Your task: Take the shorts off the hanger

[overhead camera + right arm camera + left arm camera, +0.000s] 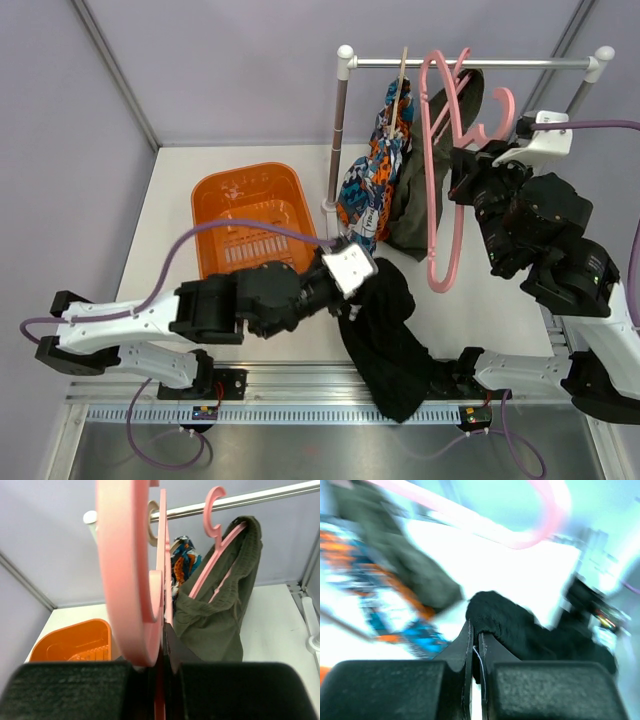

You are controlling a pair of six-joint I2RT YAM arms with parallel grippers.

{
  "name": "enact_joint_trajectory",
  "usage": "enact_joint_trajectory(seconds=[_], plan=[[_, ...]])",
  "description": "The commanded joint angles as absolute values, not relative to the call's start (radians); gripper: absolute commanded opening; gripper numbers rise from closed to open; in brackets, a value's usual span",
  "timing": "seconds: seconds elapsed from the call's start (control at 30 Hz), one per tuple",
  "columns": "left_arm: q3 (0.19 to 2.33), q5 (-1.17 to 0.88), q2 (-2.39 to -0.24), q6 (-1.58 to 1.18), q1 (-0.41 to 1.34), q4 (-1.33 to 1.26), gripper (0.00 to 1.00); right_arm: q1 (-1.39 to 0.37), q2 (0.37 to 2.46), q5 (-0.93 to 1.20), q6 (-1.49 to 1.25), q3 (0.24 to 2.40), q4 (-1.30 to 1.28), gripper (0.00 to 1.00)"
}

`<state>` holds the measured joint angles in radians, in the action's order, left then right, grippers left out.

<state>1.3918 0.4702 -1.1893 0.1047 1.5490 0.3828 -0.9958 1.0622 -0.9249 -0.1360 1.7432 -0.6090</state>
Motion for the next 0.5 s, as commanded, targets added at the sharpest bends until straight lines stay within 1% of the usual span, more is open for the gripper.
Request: enact_joint_trajectory(seconds=[0.0, 0.03, 0.07, 0.13, 0.17, 0.23, 0.3, 0.4, 0.47], plan=[[1.572, 0.718, -1.134, 0.178, 1.494, 0.316, 0.0, -1.002, 1.028, -1.038, -0.123, 1.784, -0.575, 0.0], [1.615, 0.727, -1.134, 0.17, 1.467, 0.33, 0.0, -1.002, 1.017, -1.042, -0.126, 1.783, -0.581, 0.0], [1.693, 0.723, -1.134, 0.167, 1.401, 0.339, 0.0, -1.003, 1.011, -1.046, -0.129, 1.782, -0.594, 0.0], [1.758, 0.716, -1.138, 0.187, 1.339, 0.321, 0.0, -1.002, 0.999, -1.046, -0.143, 1.784, -0.61, 0.0], [1.829, 0.722, -1.146, 0.216, 1.277, 0.305, 0.0, -1.002, 0.996, -1.048, -0.153, 1.786, -0.629, 0.0], [1.9, 0.723, -1.172, 0.26, 1.203, 0.264, 0.0, -1.002, 0.986, -1.051, -0.163, 1.786, -0.644, 0.0], [1.971, 0.733, -1.184, 0.369, 1.181, 0.142, 0.0, -1.002, 0.98, -1.051, -0.172, 1.784, -0.667, 0.0], [2.087, 0.744, -1.224, 0.486, 1.155, 0.028, 0.0, -1.002, 0.971, -1.052, -0.186, 1.787, -0.702, 0.0], [2.112, 0.75, -1.236, 0.532, 1.138, -0.041, 0.0, -1.002, 0.963, -1.054, -0.187, 1.783, -0.712, 0.0]])
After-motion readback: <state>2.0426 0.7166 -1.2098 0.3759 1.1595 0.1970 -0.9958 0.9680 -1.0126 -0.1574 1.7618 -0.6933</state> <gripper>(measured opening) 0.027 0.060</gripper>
